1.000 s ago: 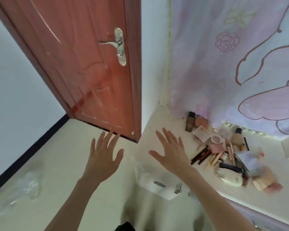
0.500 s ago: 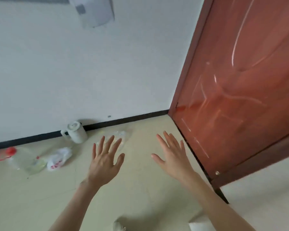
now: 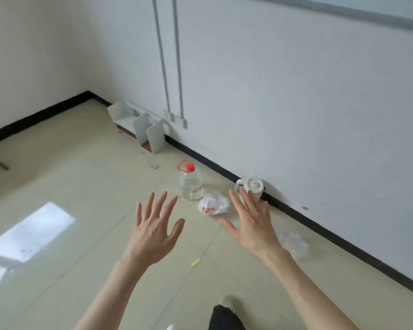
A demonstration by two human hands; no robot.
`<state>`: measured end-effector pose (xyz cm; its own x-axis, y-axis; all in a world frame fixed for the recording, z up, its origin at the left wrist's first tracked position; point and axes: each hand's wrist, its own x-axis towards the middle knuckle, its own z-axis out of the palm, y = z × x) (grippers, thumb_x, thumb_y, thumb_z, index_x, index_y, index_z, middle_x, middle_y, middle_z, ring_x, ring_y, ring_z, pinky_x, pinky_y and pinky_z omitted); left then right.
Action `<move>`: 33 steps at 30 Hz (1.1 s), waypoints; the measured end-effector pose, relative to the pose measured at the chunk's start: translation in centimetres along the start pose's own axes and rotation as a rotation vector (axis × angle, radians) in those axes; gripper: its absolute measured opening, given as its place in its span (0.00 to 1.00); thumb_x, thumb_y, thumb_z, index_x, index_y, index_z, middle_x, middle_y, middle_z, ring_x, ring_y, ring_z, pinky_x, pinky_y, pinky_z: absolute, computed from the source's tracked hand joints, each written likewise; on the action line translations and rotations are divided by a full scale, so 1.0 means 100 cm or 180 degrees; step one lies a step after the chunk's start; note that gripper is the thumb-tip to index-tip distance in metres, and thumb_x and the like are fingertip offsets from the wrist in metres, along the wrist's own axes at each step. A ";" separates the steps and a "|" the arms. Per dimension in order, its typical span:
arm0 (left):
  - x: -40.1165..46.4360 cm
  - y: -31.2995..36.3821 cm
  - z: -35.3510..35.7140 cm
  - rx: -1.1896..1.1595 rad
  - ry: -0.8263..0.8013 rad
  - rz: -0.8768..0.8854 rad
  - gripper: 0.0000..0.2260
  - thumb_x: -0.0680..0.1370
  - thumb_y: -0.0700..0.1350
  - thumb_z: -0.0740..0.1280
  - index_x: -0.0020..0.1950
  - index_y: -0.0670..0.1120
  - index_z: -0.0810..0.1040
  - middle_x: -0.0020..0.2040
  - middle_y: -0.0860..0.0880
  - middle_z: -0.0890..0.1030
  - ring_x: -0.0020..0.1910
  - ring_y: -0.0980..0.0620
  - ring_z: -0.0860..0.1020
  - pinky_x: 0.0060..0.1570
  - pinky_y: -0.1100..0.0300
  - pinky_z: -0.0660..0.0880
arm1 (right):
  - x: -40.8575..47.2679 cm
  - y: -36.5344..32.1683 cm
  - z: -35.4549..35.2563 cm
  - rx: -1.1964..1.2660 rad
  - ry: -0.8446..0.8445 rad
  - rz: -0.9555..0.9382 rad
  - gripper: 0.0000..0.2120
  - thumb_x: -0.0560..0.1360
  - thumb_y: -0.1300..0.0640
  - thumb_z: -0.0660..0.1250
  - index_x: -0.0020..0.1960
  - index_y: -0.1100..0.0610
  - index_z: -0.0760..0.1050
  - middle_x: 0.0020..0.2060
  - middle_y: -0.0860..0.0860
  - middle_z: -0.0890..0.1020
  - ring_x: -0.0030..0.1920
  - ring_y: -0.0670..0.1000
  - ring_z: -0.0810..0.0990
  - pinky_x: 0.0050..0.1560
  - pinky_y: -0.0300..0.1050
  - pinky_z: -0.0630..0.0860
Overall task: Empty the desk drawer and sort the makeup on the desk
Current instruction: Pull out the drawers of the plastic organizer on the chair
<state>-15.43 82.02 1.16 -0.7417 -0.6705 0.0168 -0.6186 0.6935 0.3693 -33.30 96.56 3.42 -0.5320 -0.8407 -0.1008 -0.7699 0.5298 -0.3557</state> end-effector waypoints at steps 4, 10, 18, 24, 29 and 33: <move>0.017 -0.058 -0.018 -0.0035 0.0120 -0.0705 0.34 0.70 0.67 0.37 0.75 0.58 0.48 0.77 0.54 0.46 0.74 0.53 0.36 0.72 0.50 0.34 | 0.088 -0.055 0.017 -0.0018 -0.0387 -0.0549 0.40 0.69 0.29 0.44 0.77 0.46 0.46 0.77 0.49 0.46 0.76 0.49 0.43 0.74 0.56 0.42; 0.093 -0.138 -0.050 -0.0143 0.0493 -0.1475 0.35 0.70 0.68 0.38 0.75 0.57 0.49 0.77 0.53 0.46 0.74 0.54 0.36 0.72 0.50 0.34 | 0.229 -0.130 0.034 -0.0078 -0.0694 -0.1256 0.38 0.73 0.31 0.50 0.77 0.45 0.44 0.77 0.48 0.44 0.76 0.49 0.40 0.73 0.55 0.40; 0.144 -0.235 -0.100 -0.0040 0.0802 -0.2440 0.34 0.70 0.68 0.38 0.75 0.59 0.47 0.77 0.55 0.44 0.74 0.54 0.35 0.72 0.51 0.34 | 0.372 -0.257 0.057 -0.0141 -0.0966 -0.2160 0.46 0.62 0.28 0.37 0.77 0.46 0.46 0.77 0.49 0.47 0.76 0.49 0.42 0.73 0.56 0.39; 0.151 -0.319 -0.125 0.0001 0.0824 -0.3085 0.36 0.68 0.68 0.36 0.75 0.58 0.47 0.77 0.54 0.44 0.75 0.53 0.37 0.72 0.51 0.35 | 0.436 -0.359 0.096 -0.0337 -0.1322 -0.2682 0.37 0.74 0.31 0.50 0.77 0.46 0.45 0.77 0.50 0.46 0.76 0.50 0.41 0.73 0.56 0.38; 0.174 -0.417 -0.150 -0.0160 0.0945 -0.3202 0.36 0.69 0.69 0.37 0.75 0.58 0.48 0.77 0.53 0.45 0.75 0.53 0.37 0.72 0.50 0.35 | 0.496 -0.455 0.139 -0.0434 -0.1345 -0.2931 0.36 0.76 0.34 0.53 0.77 0.47 0.45 0.77 0.50 0.46 0.77 0.50 0.42 0.73 0.57 0.38; 0.195 -0.519 -0.196 -0.0100 0.0952 -0.3155 0.36 0.69 0.69 0.36 0.75 0.58 0.45 0.77 0.54 0.42 0.74 0.53 0.35 0.72 0.50 0.35 | 0.545 -0.548 0.168 -0.0384 -0.1373 -0.2917 0.34 0.77 0.38 0.55 0.77 0.47 0.45 0.77 0.50 0.46 0.76 0.49 0.41 0.74 0.56 0.37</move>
<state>7.24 27.78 0.53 0.1939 -0.9778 -0.0795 -0.9062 -0.2096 0.3673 -14.17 19.80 1.86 0.4338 -0.8846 -0.1715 -0.8602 -0.3500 -0.3708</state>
